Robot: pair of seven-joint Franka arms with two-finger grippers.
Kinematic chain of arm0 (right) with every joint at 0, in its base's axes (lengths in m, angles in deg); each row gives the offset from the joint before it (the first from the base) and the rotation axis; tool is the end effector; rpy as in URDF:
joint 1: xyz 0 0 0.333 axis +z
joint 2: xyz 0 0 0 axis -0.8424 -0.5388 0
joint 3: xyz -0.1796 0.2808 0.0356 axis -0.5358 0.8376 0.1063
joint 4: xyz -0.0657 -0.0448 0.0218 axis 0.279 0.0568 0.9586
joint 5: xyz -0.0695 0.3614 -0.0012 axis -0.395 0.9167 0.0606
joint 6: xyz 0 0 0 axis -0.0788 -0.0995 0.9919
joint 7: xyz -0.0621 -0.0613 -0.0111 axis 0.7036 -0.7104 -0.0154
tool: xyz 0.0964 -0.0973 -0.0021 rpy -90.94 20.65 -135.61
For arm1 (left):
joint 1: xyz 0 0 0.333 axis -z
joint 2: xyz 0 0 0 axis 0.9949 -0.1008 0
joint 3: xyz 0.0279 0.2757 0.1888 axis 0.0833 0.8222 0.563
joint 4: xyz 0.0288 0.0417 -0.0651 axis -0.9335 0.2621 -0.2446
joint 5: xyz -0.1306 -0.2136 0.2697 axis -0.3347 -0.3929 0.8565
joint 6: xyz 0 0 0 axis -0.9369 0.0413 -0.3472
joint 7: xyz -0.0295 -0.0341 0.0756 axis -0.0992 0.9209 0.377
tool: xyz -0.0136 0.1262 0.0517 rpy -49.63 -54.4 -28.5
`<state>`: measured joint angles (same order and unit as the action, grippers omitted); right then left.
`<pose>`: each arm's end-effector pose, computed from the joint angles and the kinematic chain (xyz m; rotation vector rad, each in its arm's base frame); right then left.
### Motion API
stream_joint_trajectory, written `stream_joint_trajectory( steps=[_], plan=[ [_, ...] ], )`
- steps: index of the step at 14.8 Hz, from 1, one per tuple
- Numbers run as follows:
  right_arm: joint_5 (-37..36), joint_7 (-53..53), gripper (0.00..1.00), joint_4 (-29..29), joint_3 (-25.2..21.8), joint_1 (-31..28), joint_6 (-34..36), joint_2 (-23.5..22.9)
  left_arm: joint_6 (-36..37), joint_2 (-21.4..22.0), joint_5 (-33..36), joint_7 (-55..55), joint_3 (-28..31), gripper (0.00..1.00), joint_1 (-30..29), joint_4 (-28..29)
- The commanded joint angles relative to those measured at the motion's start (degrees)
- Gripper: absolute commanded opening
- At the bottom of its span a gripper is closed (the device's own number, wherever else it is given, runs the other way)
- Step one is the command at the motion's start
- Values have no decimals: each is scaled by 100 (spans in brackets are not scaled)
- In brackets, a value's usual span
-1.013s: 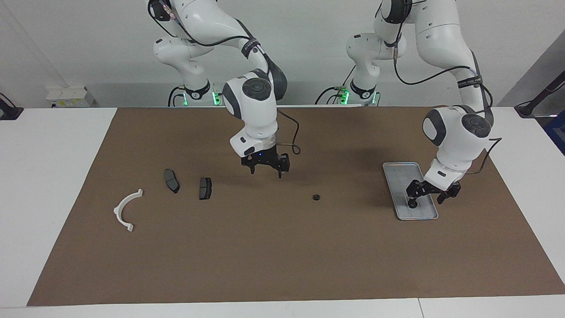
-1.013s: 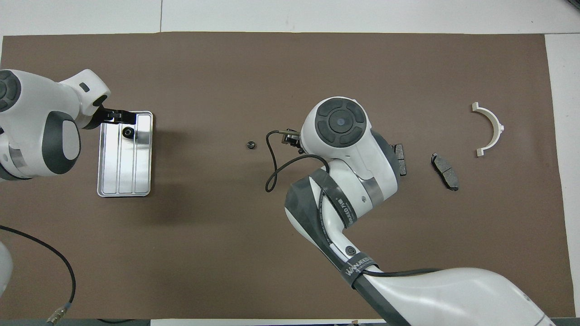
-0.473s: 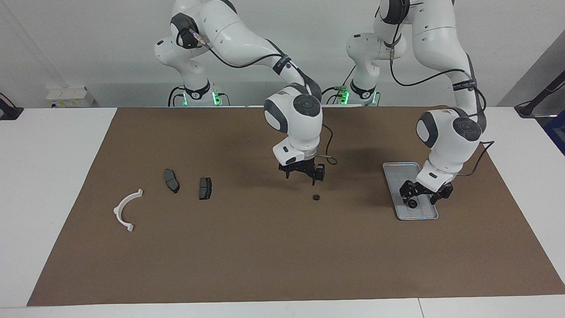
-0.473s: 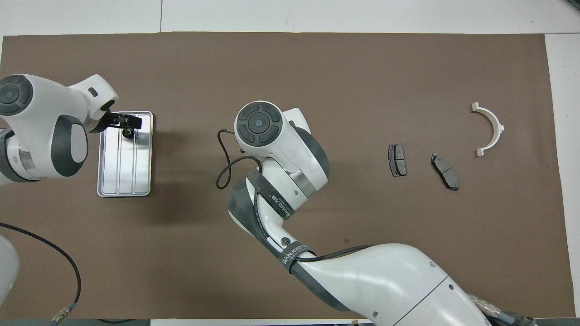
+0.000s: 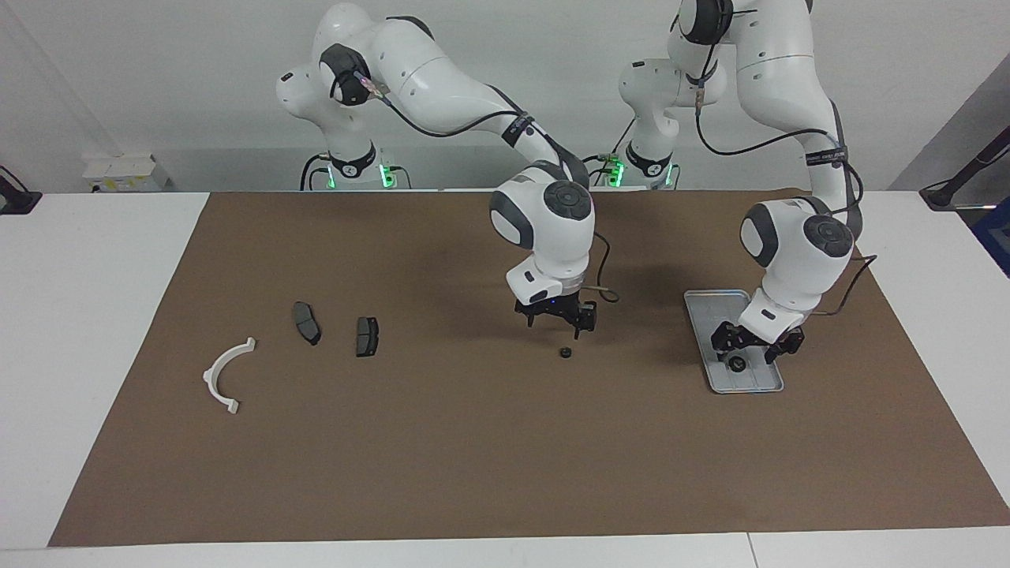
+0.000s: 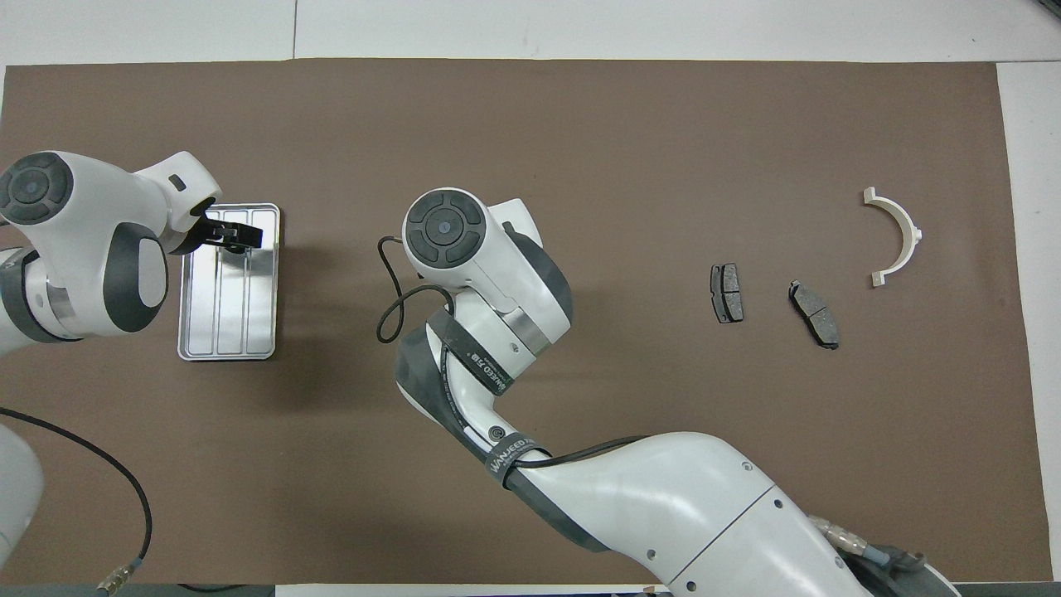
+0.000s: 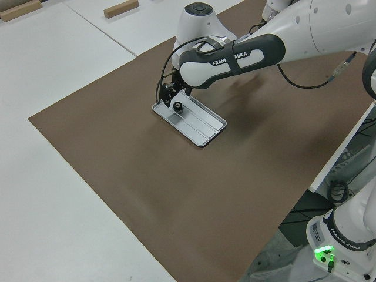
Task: Place bearing gear from tray to pile
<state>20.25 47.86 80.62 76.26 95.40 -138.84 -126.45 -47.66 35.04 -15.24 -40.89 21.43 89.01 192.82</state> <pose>0.5798 0.4692 0.3257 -3.0487 0.5672 -0.0860 0.6227 -0.0095 0.3181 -3.1065 0.2664 -0.1708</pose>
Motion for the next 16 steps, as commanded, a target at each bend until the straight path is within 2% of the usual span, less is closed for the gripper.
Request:
stream_joint_trajectory(
  steps=[1,8,16],
  plan=[
    [-117,122,97,-261,-34,102,-74,-288,-284,-14,-95,46,9,100,-5,178],
    [-345,130,95,-402,-17,120,-162,-552,-276,-40,-341,-60,9,100,-40,257],
    [-310,693,92,-718,-8,120,-162,-833,-206,-84,-534,-95,18,100,-40,249]
  ],
)
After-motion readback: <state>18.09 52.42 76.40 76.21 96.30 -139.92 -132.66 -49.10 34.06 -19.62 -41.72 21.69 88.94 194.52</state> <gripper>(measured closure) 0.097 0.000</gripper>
